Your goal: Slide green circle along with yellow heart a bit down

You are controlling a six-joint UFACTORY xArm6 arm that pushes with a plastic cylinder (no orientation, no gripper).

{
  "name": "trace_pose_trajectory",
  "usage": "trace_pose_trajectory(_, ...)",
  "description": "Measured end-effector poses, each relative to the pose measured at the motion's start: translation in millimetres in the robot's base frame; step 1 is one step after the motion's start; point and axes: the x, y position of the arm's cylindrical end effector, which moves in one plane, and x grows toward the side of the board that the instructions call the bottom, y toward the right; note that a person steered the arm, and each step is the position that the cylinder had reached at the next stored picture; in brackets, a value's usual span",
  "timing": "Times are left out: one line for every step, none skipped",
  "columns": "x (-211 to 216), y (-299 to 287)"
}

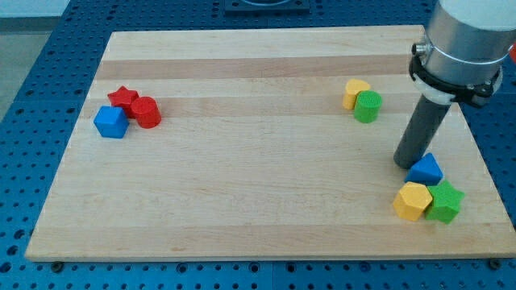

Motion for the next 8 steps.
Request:
trace_pose_trajectory(5.0, 0.4)
trace_pose_trajectory(5.7, 0.7)
trace_pose_trajectory(-10.1, -4.9)
trace_pose_trajectory(-26.2, -42.8)
trace_pose_trajectory(-46.2, -85.8)
trace_pose_trajectory(-75.9, -119.2)
trace_pose_trajectory(-118.0, -126.6)
trace_pose_trajectory(-160.6, -124.6)
